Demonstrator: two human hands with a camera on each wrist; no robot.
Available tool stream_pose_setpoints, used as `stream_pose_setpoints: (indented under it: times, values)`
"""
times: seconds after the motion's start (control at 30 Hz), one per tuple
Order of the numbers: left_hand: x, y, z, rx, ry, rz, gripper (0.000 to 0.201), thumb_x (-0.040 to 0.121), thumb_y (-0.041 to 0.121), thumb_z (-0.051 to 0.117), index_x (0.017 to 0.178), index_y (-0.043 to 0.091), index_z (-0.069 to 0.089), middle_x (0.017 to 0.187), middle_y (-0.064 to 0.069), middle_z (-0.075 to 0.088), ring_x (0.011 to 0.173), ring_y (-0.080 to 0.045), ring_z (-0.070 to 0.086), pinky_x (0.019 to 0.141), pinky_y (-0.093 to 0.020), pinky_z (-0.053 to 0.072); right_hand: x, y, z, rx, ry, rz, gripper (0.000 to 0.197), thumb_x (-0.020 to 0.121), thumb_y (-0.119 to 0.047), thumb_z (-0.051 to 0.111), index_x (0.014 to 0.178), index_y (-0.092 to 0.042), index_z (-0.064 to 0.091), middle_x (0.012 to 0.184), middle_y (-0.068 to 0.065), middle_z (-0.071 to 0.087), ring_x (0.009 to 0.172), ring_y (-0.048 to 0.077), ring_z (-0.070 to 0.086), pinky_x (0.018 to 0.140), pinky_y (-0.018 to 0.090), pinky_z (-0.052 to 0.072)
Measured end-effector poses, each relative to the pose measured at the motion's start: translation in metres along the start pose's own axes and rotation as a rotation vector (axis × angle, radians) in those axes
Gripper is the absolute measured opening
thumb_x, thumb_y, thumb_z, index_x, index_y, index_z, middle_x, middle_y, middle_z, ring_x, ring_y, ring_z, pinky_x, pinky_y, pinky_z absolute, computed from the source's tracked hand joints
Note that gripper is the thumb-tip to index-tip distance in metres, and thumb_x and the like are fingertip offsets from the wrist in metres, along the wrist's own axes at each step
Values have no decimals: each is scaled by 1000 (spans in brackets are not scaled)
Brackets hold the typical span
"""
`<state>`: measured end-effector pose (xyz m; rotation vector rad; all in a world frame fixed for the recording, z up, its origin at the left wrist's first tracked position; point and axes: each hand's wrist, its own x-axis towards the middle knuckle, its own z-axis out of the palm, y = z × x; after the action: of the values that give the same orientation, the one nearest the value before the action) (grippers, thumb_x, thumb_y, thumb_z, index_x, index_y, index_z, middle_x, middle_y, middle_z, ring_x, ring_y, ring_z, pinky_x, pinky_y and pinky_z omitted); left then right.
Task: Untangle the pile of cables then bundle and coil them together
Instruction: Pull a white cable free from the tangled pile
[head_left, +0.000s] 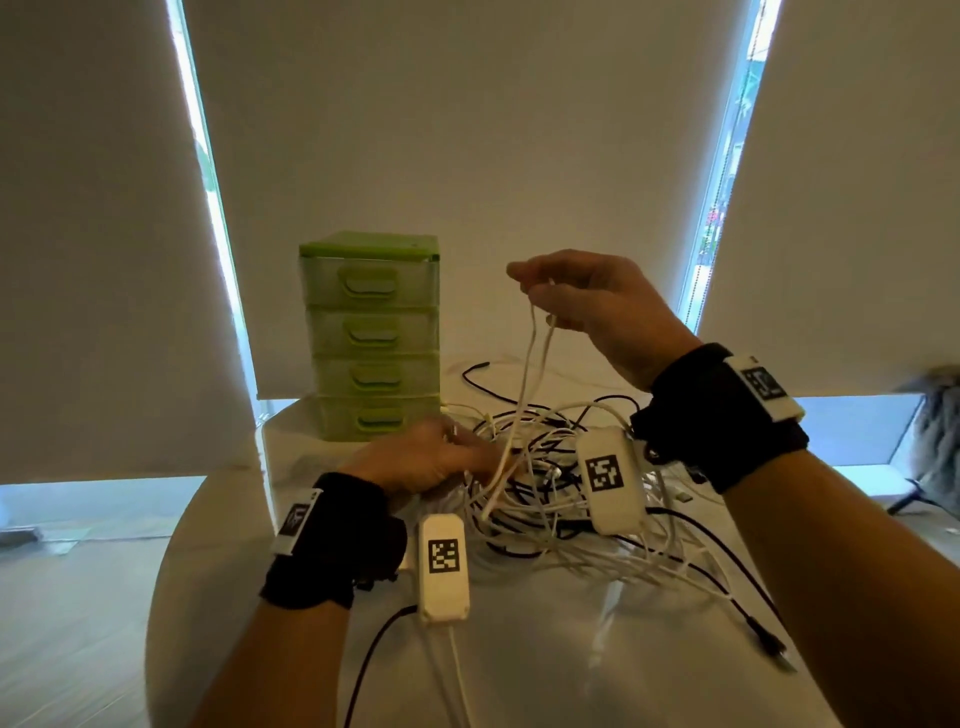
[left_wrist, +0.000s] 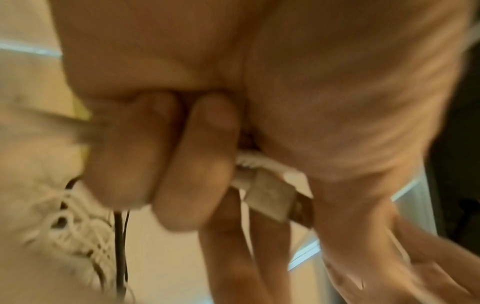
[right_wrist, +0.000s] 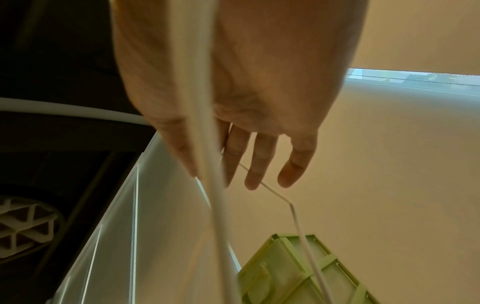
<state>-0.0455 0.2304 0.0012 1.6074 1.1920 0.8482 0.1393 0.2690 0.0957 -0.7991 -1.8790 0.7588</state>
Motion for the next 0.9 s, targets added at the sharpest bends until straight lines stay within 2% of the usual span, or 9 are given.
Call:
stream_pose_setpoints:
  times: [0.13, 0.27, 0.37, 0.43, 0.5, 0.63, 0.77, 0.83, 0.9]
  values:
    - [20, -3, 12, -262, 201, 12, 31, 91, 43, 55, 102, 22, 73, 56, 0, 61, 41, -9, 23, 41, -22, 15, 0, -9, -2, 47, -98, -64, 35, 91, 2, 52, 110, -23, 66, 124, -5, 64, 118, 10, 57, 98, 35, 47]
    - [19, 4, 37, 34, 52, 2, 29, 92, 39, 58, 69, 29, 74, 56, 0, 60, 39, -9, 34, 42, -23, 24, -1, -15, 4, 30, -200, -16, 31, 84, -16, 56, 110, -26, 68, 123, -7, 64, 117, 10, 56, 98, 38, 46]
    - [26, 2, 29, 49, 364, -36, 34, 95, 41, 53, 73, 20, 69, 59, 5, 63, 48, -5, 49, 56, -25, 37, -4, -19, -3, -19, -146, 32, 22, 92, -11, 55, 105, -20, 70, 115, -7, 69, 113, 12, 60, 98, 42, 47]
    - [26, -4, 5, -288, 659, -54, 33, 94, 43, 53, 76, 19, 65, 66, 7, 62, 50, -8, 40, 51, -24, 30, -7, -19, -16, -74, -160, 109, 19, 94, -10, 54, 97, -16, 71, 99, -2, 74, 100, 15, 67, 96, 44, 49]
    - [22, -8, -15, -599, 768, 32, 28, 93, 42, 56, 76, 21, 63, 71, 6, 57, 47, -6, 30, 44, -22, 24, -9, -14, -26, -179, -265, 252, 17, 95, -12, 54, 101, -18, 69, 89, 3, 75, 88, 18, 70, 90, 42, 53]
    - [20, 1, -10, -583, 692, 238, 24, 94, 33, 57, 77, 18, 64, 69, 3, 59, 35, -2, 24, 35, -16, 19, -15, 7, -16, -450, -169, 343, 48, 92, -19, 61, 134, -33, 42, 96, 7, 66, 81, 20, 64, 74, 31, 52]
    - [17, 12, 2, -695, 492, 403, 22, 93, 29, 54, 81, 12, 62, 66, 1, 65, 33, -2, 21, 34, -14, 17, -31, 32, 23, -721, -426, 352, 57, 89, -40, 63, 141, -31, 40, 134, 3, 53, 118, 20, 53, 94, 28, 38]
    - [15, 13, 1, -729, 413, 450, 25, 85, 36, 54, 81, 12, 61, 65, 1, 63, 33, -2, 21, 35, -15, 16, -35, 47, 41, -657, -582, 434, 47, 87, -48, 64, 130, -33, 53, 116, -5, 63, 100, 15, 59, 86, 24, 43]
    - [16, 11, -2, -732, 371, 463, 26, 80, 37, 56, 88, 13, 63, 63, 3, 60, 34, -2, 21, 36, -15, 15, -32, 52, 47, -589, -544, 357, 20, 91, -40, 61, 104, -25, 66, 85, -6, 67, 73, 12, 63, 66, 19, 48]
